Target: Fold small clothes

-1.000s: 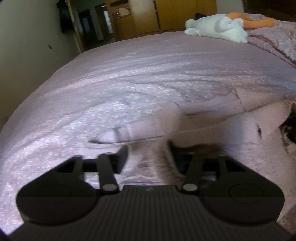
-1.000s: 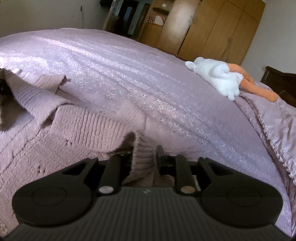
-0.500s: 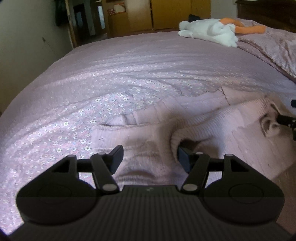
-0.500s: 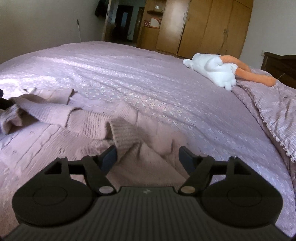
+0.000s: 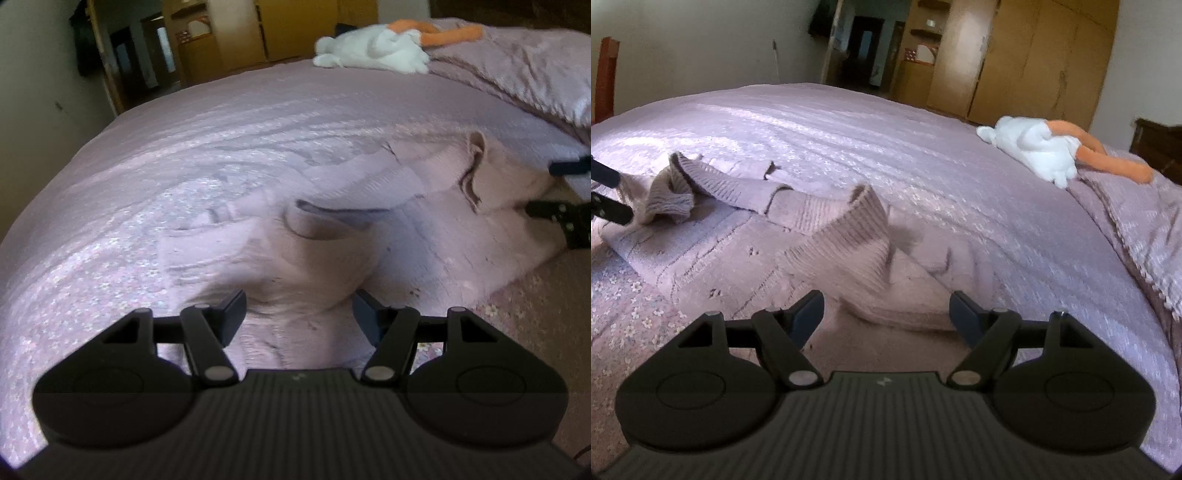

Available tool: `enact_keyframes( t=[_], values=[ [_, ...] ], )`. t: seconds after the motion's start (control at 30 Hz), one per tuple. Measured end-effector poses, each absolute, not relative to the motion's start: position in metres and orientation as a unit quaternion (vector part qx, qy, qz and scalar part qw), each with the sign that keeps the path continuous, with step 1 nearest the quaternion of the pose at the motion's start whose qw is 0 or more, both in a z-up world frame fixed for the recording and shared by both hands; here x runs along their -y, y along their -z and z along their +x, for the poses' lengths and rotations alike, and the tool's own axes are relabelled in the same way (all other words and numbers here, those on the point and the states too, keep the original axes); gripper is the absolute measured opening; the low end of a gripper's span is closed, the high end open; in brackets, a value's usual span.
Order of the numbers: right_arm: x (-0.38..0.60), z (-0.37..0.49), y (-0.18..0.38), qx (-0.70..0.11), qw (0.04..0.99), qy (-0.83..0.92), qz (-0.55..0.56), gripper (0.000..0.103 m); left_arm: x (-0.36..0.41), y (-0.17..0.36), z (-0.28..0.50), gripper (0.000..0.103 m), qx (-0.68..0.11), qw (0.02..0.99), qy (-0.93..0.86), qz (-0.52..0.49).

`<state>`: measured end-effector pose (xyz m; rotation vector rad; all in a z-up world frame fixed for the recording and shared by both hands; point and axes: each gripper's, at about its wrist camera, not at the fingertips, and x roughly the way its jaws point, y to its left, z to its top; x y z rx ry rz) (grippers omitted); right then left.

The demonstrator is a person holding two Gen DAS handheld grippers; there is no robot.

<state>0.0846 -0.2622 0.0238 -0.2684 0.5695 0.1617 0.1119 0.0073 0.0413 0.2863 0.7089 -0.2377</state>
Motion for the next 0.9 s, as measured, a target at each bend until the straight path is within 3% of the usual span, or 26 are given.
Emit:
enact_keyframes(
  t=[0.23,0.3,0.37,0.4,0.43,0.5,0.9],
  values=[
    [0.245,0.102,-0.017,-0.259,0.938,-0.091,-0.211,0.079,0.011,-0.020,0.125,0.068,-0.337,0.920,0.108,0.171],
    [0.241,0.104,-0.013,-0.252,0.935,-0.095,-0.230,0.069,0.012,-0.018,0.128,0.068,-0.324,0.924,0.107,0.172],
    [0.238,0.106,-0.010,-0.252,0.932,-0.097,-0.243,0.044,0.013,-0.018,0.130,0.067,-0.312,0.928,0.102,0.175],
    [0.239,0.108,-0.009,-0.254,0.931,-0.100,-0.242,0.036,0.014,-0.018,0.130,0.060,-0.304,0.930,0.100,0.178],
    [0.239,0.109,-0.009,-0.257,0.931,-0.103,-0.240,0.023,0.013,-0.018,0.131,0.038,-0.299,0.932,0.099,0.181],
    [0.240,0.111,-0.013,-0.248,0.934,-0.099,-0.238,0.011,0.009,-0.022,0.135,0.014,-0.305,0.931,0.102,0.172],
    [0.294,0.171,-0.047,-0.242,0.963,-0.022,-0.112,0.009,-0.070,-0.056,0.200,0.013,-0.305,0.950,0.032,0.048]
  ],
)
